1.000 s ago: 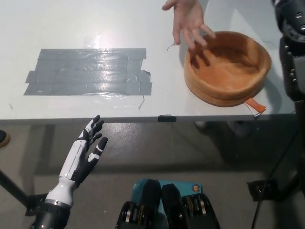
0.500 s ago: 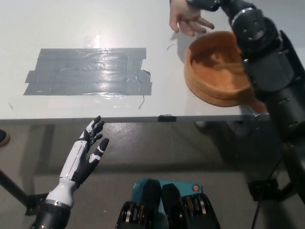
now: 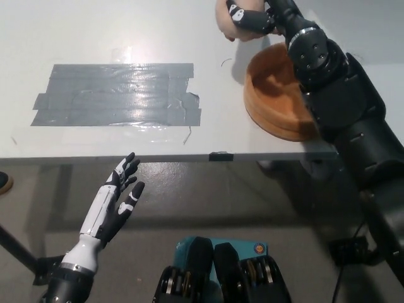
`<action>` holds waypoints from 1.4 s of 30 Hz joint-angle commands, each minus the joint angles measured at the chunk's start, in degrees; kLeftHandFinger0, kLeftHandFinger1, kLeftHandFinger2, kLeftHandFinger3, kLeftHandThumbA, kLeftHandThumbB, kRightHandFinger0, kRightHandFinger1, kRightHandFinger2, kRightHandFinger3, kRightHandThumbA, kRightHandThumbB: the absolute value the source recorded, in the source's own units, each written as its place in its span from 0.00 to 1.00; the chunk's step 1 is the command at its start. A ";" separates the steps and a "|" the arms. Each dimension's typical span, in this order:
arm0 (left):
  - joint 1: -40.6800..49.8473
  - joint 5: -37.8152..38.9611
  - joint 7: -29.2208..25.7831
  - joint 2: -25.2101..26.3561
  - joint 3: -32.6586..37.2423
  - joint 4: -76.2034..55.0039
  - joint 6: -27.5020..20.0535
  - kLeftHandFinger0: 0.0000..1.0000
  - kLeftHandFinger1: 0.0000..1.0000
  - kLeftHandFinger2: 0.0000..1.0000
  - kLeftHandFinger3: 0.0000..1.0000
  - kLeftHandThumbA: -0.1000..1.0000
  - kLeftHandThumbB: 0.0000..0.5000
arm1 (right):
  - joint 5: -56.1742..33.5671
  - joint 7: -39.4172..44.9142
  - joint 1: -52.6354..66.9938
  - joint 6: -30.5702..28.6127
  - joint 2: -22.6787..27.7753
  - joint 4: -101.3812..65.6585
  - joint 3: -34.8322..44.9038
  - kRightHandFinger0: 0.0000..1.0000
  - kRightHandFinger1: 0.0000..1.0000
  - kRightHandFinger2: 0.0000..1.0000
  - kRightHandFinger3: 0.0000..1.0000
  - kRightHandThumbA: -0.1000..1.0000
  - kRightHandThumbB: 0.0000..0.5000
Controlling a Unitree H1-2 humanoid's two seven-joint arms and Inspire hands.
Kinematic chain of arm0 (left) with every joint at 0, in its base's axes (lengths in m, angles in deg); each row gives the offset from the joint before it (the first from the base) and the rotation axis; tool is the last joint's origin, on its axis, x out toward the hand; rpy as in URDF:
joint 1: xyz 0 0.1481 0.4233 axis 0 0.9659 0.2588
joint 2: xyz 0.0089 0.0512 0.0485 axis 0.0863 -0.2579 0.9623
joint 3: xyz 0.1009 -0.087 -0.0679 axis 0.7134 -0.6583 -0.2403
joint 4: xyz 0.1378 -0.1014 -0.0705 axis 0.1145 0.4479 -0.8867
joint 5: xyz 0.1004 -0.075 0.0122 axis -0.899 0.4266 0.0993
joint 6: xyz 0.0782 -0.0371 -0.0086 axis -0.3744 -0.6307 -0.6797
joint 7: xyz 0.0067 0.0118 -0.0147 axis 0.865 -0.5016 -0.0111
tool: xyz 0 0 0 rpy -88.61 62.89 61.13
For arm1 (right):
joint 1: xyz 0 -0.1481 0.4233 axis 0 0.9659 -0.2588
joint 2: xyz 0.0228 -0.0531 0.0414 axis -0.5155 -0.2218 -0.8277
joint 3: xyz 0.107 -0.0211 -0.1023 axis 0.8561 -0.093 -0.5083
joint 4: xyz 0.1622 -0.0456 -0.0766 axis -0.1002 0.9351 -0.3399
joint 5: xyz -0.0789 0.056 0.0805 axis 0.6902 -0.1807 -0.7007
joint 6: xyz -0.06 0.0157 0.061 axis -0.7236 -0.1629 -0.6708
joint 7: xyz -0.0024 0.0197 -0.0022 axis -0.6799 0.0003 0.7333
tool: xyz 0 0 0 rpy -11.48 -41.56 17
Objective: An emotional support dumpling is kept in a soft plate infront in the middle of the desk infront of the robot. The robot extends its right arm to pick up the dumpling and hands it to a person
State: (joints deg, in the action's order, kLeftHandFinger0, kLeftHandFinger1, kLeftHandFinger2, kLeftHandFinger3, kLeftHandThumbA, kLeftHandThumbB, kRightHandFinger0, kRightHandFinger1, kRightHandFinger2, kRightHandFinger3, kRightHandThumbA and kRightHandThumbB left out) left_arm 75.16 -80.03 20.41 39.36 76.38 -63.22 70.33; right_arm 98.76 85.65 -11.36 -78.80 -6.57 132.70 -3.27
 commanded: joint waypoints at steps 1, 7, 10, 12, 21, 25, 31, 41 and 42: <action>-1.54 -0.23 0.75 1.00 0.13 -1.13 -0.56 0.97 1.00 1.00 1.00 0.85 0.53 | 1.07 -0.73 -2.34 -1.42 -0.30 -1.68 -1.19 0.00 0.52 0.94 0.95 0.00 0.32; -1.66 0.09 0.83 0.88 0.05 -1.21 -0.67 0.96 1.00 1.00 1.00 0.83 0.52 | 0.27 6.92 -1.75 1.35 0.81 -0.97 -3.25 0.73 1.00 1.00 1.00 0.28 0.68; -1.70 -0.20 0.91 1.08 0.14 -1.39 -0.50 0.96 1.00 1.00 1.00 0.84 0.52 | 1.93 11.82 -2.22 1.91 2.29 0.31 -6.48 1.00 1.00 1.00 1.00 0.63 0.94; -1.86 0.03 1.01 1.04 0.12 -1.28 -0.54 0.96 1.00 1.00 1.00 0.84 0.53 | 2.89 11.90 -1.84 3.54 2.99 -0.54 -7.96 1.00 1.00 1.00 1.00 0.68 0.96; -1.78 0.48 1.09 0.92 0.08 -1.00 -0.50 0.94 1.00 1.00 1.00 0.81 0.50 | 2.79 6.61 0.24 4.86 4.57 -5.07 -6.56 1.00 1.00 1.00 1.00 0.83 1.00; -1.76 0.51 1.21 0.97 0.17 -0.77 -0.67 0.94 1.00 1.00 1.00 0.82 0.50 | 3.37 4.31 1.46 5.39 6.48 -13.31 -4.42 1.00 1.00 1.00 1.00 0.93 0.93; -2.16 0.60 1.26 0.79 0.19 -0.95 0.30 0.94 1.00 1.00 1.00 0.82 0.54 | 3.30 3.42 4.41 8.41 8.57 -29.23 0.16 1.00 1.00 1.00 1.00 0.94 0.86; -3.83 1.55 1.49 1.02 -0.25 -0.17 -0.20 0.95 1.00 1.00 1.00 0.81 0.51 | -0.39 10.64 23.23 14.69 8.28 -75.65 2.04 1.00 1.00 1.00 1.00 0.94 0.82; -3.86 1.44 1.44 1.05 -0.25 -0.29 -0.04 0.95 1.00 1.00 1.00 0.81 0.49 | -0.87 10.49 24.75 14.34 7.95 -77.23 2.06 1.00 1.00 1.00 1.00 0.92 0.80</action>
State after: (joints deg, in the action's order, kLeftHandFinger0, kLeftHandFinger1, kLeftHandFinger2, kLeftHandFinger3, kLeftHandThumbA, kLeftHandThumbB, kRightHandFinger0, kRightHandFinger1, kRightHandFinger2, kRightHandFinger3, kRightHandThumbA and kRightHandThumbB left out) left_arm 74.36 -79.89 20.57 39.36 76.40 -62.70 71.38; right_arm 101.16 92.58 5.70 -69.83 0.43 89.55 -3.94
